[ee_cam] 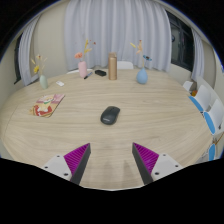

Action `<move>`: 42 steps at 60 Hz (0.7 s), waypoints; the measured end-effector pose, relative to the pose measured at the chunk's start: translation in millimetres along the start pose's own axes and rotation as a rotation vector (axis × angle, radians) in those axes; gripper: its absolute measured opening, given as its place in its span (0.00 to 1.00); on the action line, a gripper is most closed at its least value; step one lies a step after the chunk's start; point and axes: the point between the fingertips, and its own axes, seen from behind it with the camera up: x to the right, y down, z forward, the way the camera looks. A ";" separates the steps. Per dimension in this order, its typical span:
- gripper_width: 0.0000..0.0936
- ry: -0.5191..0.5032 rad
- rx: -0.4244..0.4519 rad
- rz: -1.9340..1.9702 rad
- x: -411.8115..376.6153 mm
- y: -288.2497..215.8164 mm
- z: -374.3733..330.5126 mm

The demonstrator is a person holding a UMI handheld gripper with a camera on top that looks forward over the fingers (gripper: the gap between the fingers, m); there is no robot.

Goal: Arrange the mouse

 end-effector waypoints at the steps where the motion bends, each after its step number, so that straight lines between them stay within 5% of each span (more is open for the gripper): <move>1: 0.92 0.000 0.002 -0.001 -1.0 -1.5 4.2; 42: 0.92 0.025 -0.022 0.012 -23.3 -67.1 170.0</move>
